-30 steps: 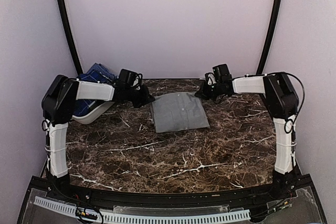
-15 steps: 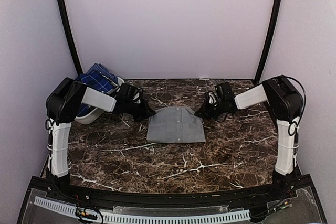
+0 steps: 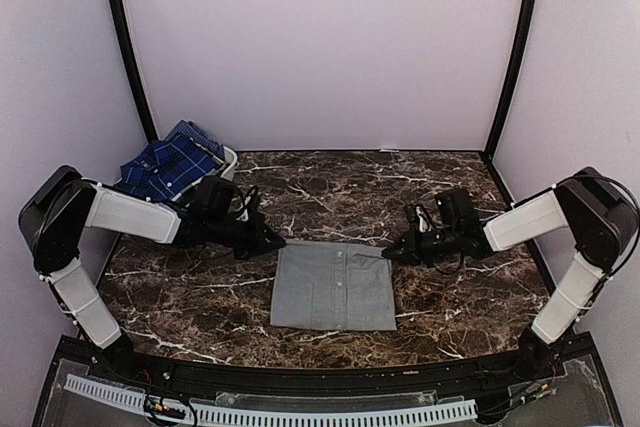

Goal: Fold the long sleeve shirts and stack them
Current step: Move the square-folded shirt to the center of the board, then smooth out the square-folded shirt at the center of the board.

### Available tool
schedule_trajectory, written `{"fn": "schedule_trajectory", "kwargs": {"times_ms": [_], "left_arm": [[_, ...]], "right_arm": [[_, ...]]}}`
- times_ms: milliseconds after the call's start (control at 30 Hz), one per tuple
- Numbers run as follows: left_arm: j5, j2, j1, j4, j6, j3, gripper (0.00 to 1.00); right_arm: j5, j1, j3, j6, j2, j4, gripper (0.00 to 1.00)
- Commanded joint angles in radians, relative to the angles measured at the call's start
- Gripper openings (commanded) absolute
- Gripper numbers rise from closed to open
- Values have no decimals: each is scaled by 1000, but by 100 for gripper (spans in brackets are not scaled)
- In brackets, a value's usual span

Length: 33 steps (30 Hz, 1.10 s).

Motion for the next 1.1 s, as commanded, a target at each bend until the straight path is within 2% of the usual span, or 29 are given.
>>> {"fn": "schedule_trajectory", "kwargs": {"times_ms": [0,200,267,333,400,433,500,567,700,867,1067], "left_arm": [[-40,-34,13,-30,14,10,0],[-49,9,13,-50,39,74,0],[-55,29,14,-73,53,107,2],[-63,45,16,-97,70,146,7],[-75,52,17,-114,79,163,27],[-80,50,18,-128,87,168,44],[-103,38,20,-150,100,178,56],[-136,15,21,-183,118,184,59],[-178,-37,18,-247,160,188,56],[-153,-76,-10,-292,167,156,43],[-88,-60,-65,-288,176,125,37]], "right_arm": [[53,-1,10,-24,-55,-33,0],[97,-2,47,-34,-57,-70,1],[120,-3,48,-31,-69,-76,14],[144,-4,51,-36,-90,-88,32],[164,-3,59,-51,-113,-110,42],[168,-3,62,-60,-125,-122,46],[195,3,71,-82,-150,-154,48],[221,21,86,-102,-172,-187,43],[249,91,124,-128,-171,-228,35],[247,162,194,-152,-85,-241,29],[231,132,234,-128,50,-213,25]]}}
